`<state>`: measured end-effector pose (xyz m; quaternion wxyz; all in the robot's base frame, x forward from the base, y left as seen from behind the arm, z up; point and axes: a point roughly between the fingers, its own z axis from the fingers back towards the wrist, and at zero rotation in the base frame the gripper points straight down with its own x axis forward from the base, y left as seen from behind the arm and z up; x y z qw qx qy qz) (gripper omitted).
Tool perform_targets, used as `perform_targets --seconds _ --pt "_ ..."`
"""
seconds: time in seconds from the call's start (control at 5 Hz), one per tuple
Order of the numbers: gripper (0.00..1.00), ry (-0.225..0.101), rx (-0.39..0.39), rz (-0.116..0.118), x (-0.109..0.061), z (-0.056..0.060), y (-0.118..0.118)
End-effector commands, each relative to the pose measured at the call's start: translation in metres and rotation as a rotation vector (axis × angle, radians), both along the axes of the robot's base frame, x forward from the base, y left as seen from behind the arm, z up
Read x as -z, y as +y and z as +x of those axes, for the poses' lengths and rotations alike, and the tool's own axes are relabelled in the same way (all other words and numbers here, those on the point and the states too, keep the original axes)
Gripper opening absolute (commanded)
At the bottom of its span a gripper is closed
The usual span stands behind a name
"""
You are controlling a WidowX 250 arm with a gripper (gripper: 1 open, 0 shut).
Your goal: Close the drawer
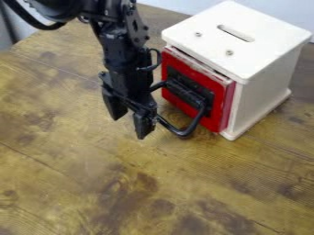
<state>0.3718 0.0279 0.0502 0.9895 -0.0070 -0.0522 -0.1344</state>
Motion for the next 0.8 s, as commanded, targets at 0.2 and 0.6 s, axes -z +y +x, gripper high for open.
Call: perform_targets --seconds 0.2,0.6 --pt "1.0 -0.035 -0.067 0.002 -0.007 -0.004 -0.005" --pt "1.0 -0.086 -0.09 0.014 -0.025 -0.002 -0.02"
